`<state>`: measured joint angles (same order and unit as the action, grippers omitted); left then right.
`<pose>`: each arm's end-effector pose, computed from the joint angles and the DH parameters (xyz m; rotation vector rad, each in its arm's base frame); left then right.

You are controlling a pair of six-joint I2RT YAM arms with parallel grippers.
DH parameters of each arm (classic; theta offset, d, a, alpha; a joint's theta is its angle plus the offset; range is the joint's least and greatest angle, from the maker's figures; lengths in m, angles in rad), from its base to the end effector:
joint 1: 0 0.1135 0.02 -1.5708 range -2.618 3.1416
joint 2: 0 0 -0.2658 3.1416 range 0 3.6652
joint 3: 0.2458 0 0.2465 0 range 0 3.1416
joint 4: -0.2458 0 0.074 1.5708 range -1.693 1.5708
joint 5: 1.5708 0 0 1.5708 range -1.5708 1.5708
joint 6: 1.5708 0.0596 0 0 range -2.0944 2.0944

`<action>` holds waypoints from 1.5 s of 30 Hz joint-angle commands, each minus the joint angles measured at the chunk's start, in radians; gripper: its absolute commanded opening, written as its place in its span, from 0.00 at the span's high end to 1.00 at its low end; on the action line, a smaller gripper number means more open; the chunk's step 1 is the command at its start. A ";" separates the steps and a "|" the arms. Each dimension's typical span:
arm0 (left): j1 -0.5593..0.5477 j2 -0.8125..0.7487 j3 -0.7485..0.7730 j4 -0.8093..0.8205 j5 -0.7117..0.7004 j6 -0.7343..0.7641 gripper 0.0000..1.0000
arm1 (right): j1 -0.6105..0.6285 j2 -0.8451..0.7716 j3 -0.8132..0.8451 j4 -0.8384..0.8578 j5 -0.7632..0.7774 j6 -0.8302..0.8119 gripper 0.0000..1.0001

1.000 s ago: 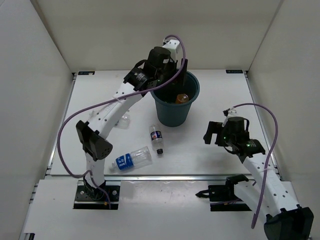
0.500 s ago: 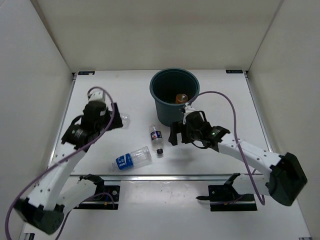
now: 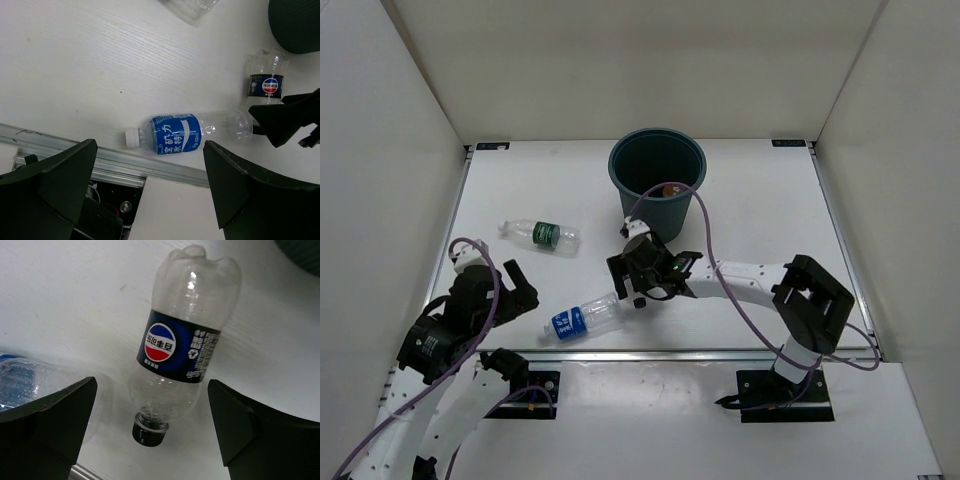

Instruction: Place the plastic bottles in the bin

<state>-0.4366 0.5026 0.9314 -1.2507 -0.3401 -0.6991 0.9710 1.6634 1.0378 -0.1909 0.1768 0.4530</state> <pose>0.0702 -0.0108 0.3001 -0.4614 2.2922 -0.1554 0.2143 0.2948 0.1901 -0.5378 2.3616 0.4640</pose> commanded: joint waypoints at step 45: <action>-0.008 0.266 -0.154 0.376 0.416 0.295 0.01 | -0.451 -0.039 0.545 0.079 -0.329 -0.343 0.54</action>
<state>-0.4339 0.7341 0.7910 -0.9726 -0.0566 -0.4839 0.5503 1.6119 1.5352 -0.0998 -0.1097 0.1032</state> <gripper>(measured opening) 0.985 0.581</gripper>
